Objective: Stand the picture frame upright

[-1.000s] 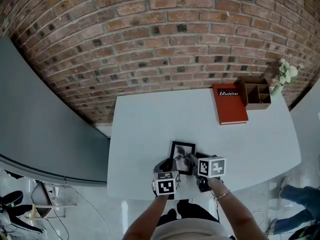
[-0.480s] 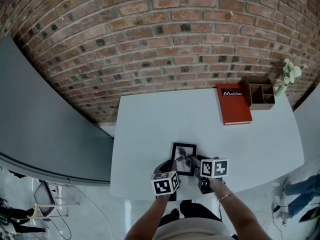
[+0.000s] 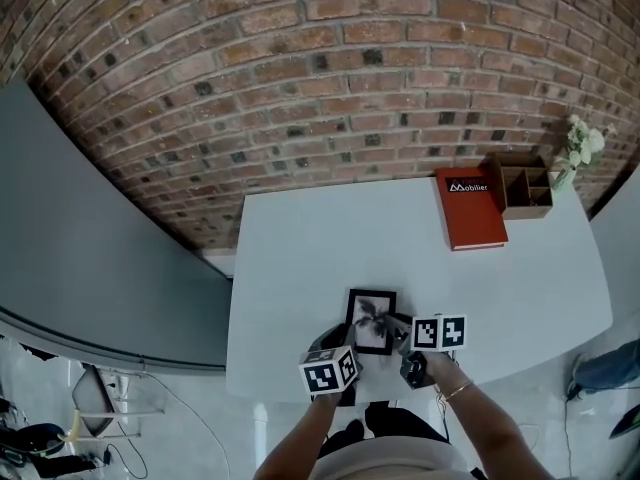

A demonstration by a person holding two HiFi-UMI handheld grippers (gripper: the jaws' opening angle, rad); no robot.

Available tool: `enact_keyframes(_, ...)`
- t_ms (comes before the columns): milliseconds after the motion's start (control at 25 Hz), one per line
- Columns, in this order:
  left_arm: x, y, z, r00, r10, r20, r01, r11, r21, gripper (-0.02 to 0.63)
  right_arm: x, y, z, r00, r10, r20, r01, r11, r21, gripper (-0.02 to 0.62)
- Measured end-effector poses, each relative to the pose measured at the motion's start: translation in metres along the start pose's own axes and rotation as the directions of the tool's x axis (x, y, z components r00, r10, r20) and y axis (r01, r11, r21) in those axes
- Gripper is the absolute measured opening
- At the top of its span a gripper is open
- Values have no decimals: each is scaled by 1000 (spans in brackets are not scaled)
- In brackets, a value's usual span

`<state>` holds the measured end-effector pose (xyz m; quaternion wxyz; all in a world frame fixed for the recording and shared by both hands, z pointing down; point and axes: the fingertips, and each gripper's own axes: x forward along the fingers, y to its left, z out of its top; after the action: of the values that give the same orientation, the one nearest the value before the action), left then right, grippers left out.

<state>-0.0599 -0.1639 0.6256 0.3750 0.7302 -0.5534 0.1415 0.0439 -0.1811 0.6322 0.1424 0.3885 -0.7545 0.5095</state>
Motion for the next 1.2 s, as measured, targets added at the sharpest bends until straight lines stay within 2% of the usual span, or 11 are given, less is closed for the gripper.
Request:
enact_keyframes(240, -6, -5, 9, 999, -11, 38, 10, 1000, 18, 61, -12, 12, 11, 997, 2, 78, 3, 998, -65, 103)
enact_keyframes(440, -16, -9, 28, 993, -34, 117, 35, 999, -3, 61, -24, 33, 30, 987, 33, 159, -3, 982, -188, 101)
enact_keyframes(640, -29, -13, 47, 978, -59, 198, 66, 997, -27, 61, -40, 63, 51, 967, 91, 240, 1, 934, -357, 101)
enact_keyframes(800, -40, -16, 65, 965, -66, 255, 74, 997, -25, 61, -52, 88, 66, 943, 150, 296, 2, 890, -457, 101)
enact_keyframes(1000, -53, -19, 90, 945, -54, 323, 56, 998, 3, 61, -61, 109, 82, 918, 212, 334, -8, 853, -521, 101)
enact_keyframes(1200, -64, -21, 110, 924, -26, 381, 18, 1000, 23, 61, -64, 123, 98, 906, 258, 336, -28, 828, -560, 101)
